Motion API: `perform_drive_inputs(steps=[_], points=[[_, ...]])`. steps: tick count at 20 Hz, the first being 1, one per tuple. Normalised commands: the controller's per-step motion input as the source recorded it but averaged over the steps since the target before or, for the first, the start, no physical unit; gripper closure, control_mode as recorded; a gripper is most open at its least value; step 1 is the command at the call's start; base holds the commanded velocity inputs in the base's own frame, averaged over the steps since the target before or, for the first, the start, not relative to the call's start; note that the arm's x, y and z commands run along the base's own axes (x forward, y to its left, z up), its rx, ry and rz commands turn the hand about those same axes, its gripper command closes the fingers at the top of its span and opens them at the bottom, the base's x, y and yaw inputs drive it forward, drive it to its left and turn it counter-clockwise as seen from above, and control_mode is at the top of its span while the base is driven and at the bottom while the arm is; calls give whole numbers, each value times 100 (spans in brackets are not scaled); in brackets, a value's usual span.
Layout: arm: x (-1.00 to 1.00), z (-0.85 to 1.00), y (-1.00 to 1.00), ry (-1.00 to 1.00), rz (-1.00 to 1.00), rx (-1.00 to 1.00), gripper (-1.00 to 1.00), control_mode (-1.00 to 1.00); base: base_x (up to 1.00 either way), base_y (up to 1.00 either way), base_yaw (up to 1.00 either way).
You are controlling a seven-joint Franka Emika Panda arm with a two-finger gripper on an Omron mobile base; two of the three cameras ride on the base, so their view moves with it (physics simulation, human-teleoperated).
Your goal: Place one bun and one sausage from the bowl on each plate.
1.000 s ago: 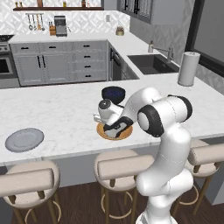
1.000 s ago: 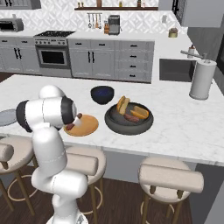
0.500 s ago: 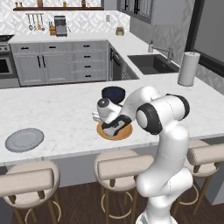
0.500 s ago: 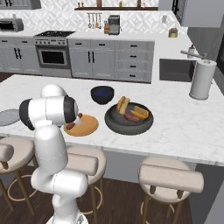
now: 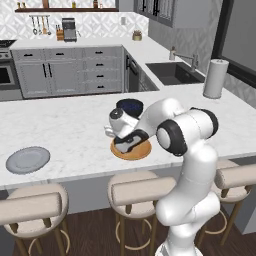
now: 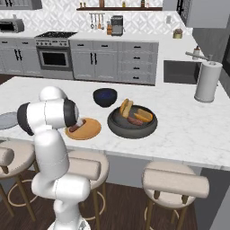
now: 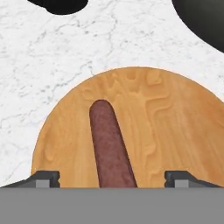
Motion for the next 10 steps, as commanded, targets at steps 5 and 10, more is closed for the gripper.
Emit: perform_drive_inputs(steps=[5,10], points=[[-26,97,-22,1,0,0,-100,-100,0,0,0],[-1,98,-91,10,10,0,-100,-100,0,0,0]])
